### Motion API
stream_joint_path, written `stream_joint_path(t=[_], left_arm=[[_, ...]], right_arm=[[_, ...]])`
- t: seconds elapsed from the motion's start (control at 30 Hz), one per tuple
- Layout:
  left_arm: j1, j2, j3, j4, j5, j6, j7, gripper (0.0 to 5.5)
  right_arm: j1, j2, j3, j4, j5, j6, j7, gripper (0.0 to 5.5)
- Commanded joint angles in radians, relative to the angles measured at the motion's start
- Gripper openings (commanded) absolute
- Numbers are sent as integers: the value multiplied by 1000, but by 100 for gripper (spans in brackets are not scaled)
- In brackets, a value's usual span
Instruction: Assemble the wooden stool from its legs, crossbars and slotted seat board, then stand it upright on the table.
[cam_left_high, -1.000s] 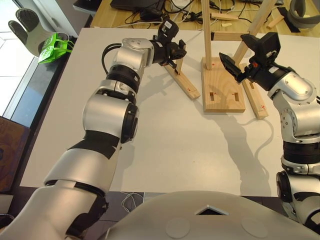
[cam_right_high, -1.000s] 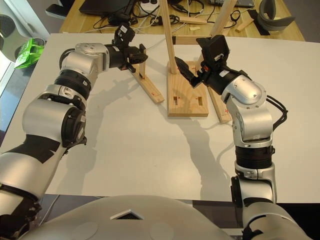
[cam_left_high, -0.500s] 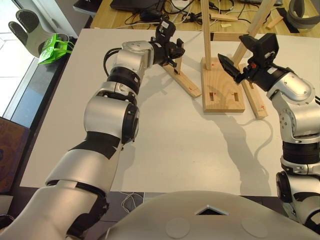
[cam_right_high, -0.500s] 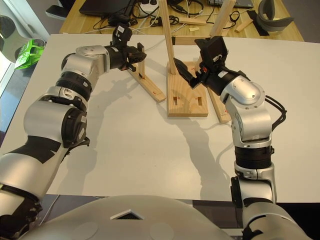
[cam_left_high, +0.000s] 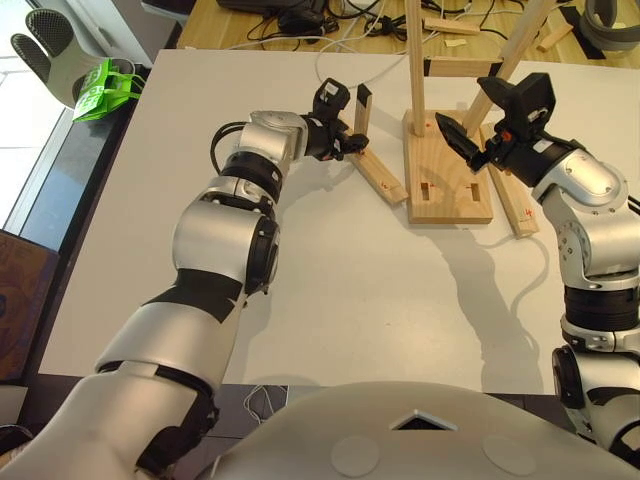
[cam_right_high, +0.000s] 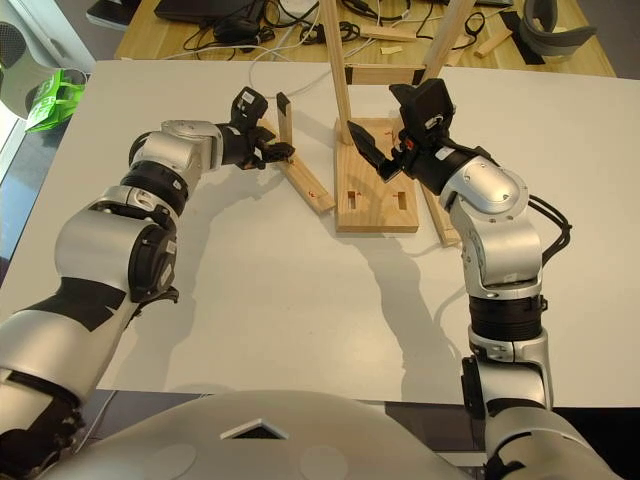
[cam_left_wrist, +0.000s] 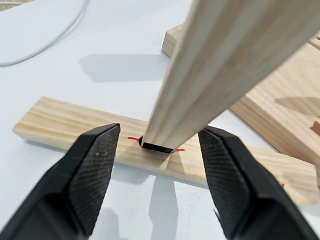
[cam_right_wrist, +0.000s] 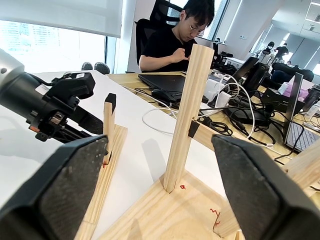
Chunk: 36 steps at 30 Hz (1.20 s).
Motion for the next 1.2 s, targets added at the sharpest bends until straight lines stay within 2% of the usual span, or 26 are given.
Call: stream_joint_path(t=[0.03, 0.2, 0.3, 0.47, 0.53, 0.6, 0.7, 0.8, 1.03, 1.2], left_arm=[[-36, 22, -37, -23, 36, -34, -49, 285], [-67, 119, -41, -117, 37, -85, -73, 285], [-26, 172, -30, -258, 11, -51, -87, 285], [155, 192, -20, -782, -110, 197, -160, 285], [194, 174, 3, -944, -146, 288, -109, 285], [203, 150, 21, -1002, -159, 329, -33, 285], [224, 122, 23, -1001, -172, 345, 38, 285], [236, 131, -42, -898, -131, 288, 40, 285], [233, 98, -134, -602, -90, 126, -13, 285], [187, 77, -146, -440, -37, 32, 79, 285]], right_arm=[[-1, -3, -5, -11, -3, -1, -4, 383], [3, -6, -11, -16, -3, 1, -7, 383], [-2, -6, -17, -16, 0, 2, -8, 383], [-52, 8, -56, -12, 46, 51, -15, 383], [-105, 25, -64, 22, 71, 85, -20, 383], [-166, 49, -65, 60, 103, 143, -25, 383], [-239, 60, -58, 117, 115, 172, -23, 383], [-263, 57, -57, 144, 106, 160, -26, 383], [-222, 57, -51, 115, 96, 142, -34, 383], [-208, 60, -53, 99, 104, 138, -41, 383]])
